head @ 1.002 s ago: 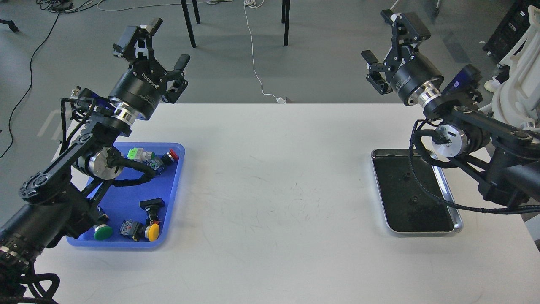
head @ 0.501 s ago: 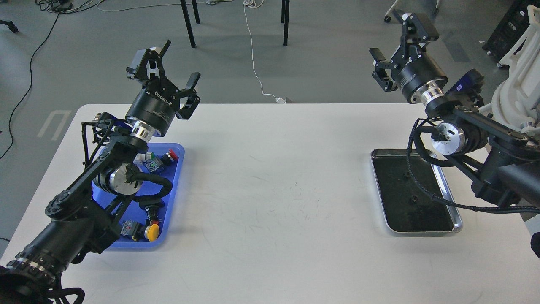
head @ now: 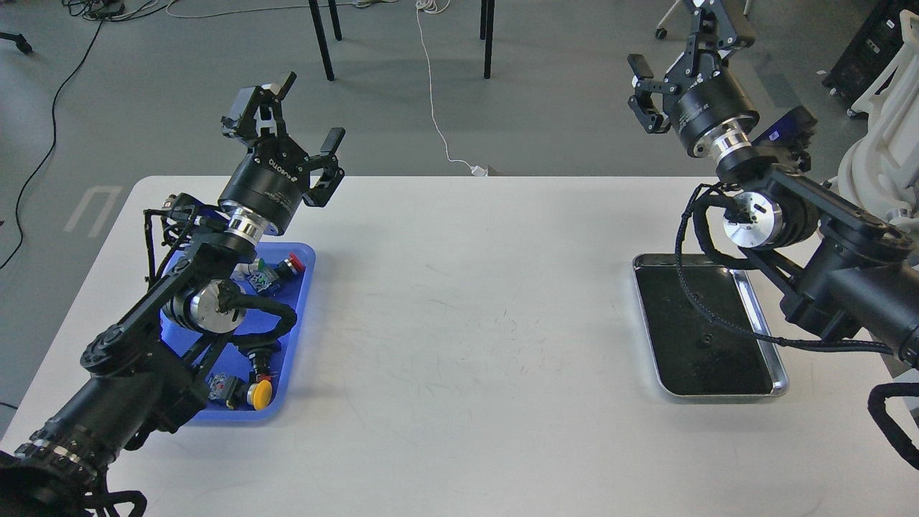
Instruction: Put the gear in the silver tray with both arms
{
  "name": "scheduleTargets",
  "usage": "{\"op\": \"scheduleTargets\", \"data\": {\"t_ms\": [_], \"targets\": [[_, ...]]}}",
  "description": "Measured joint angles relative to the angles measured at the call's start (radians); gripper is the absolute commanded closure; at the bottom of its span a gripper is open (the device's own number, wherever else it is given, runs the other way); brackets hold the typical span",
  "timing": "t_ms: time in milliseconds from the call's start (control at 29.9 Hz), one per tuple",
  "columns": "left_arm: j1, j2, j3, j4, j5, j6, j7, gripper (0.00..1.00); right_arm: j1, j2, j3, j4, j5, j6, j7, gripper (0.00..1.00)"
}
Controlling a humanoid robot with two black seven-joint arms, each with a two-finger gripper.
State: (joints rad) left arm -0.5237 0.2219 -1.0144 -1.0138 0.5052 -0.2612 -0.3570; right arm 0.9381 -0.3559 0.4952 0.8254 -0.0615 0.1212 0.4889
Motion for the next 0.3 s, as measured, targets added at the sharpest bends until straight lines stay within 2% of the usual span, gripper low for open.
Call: {"op": "scheduleTargets", "data": {"t_ms": [301], "targets": [[-0.005,-0.009,-0.004,0.029,-0.001,0.001,0.039,0.02,-0.087,0.03,0.02,0.01,-0.003,0.013,0.0,0.01]]}}
